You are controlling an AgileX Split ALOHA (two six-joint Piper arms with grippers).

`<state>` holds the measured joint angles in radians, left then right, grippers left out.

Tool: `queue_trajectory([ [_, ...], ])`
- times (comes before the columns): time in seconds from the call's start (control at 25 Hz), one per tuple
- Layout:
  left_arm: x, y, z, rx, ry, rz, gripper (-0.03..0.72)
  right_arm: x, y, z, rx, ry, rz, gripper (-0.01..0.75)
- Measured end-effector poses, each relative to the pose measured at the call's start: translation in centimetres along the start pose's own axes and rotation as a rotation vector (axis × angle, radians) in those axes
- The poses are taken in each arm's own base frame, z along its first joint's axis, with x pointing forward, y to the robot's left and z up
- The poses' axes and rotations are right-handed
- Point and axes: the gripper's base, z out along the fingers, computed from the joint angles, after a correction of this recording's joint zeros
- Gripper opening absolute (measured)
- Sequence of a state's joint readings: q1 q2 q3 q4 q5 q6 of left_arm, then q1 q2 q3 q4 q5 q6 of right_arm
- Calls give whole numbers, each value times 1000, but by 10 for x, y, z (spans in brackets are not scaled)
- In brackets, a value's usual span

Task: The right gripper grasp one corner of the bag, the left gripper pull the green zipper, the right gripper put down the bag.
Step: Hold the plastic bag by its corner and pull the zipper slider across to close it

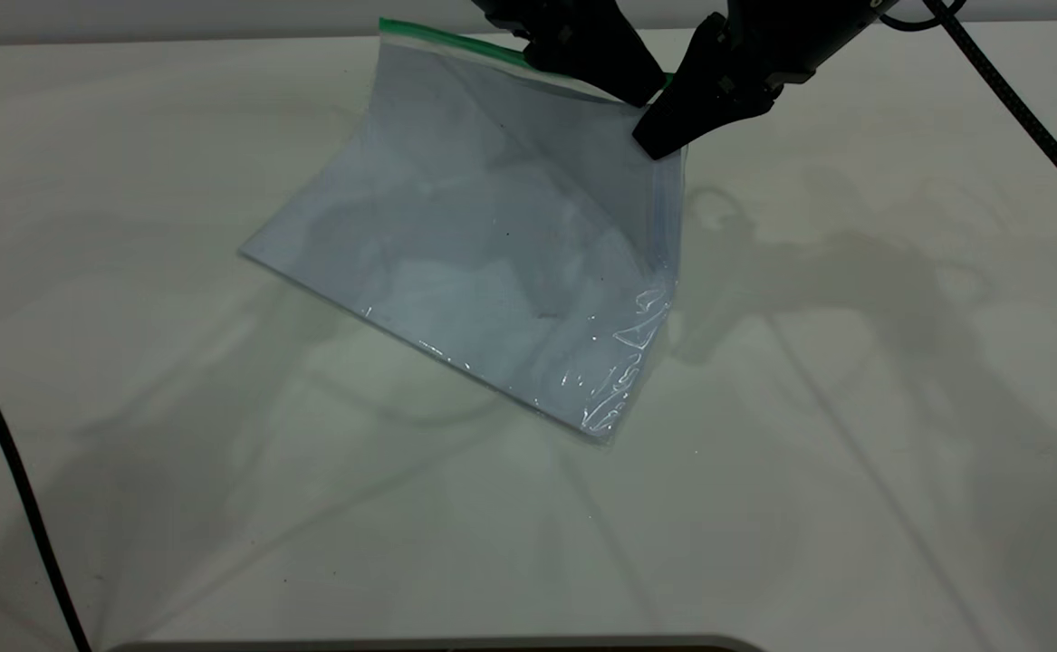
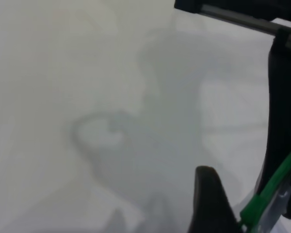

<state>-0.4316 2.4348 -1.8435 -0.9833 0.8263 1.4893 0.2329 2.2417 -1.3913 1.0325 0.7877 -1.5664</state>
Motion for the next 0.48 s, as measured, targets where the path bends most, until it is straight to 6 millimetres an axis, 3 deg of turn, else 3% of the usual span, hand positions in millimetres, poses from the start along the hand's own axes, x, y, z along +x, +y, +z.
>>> queue_trajectory([
  [0.48, 1, 3, 6, -12, -43, -23, 395, 0, 0, 0, 1, 2, -2, 33],
])
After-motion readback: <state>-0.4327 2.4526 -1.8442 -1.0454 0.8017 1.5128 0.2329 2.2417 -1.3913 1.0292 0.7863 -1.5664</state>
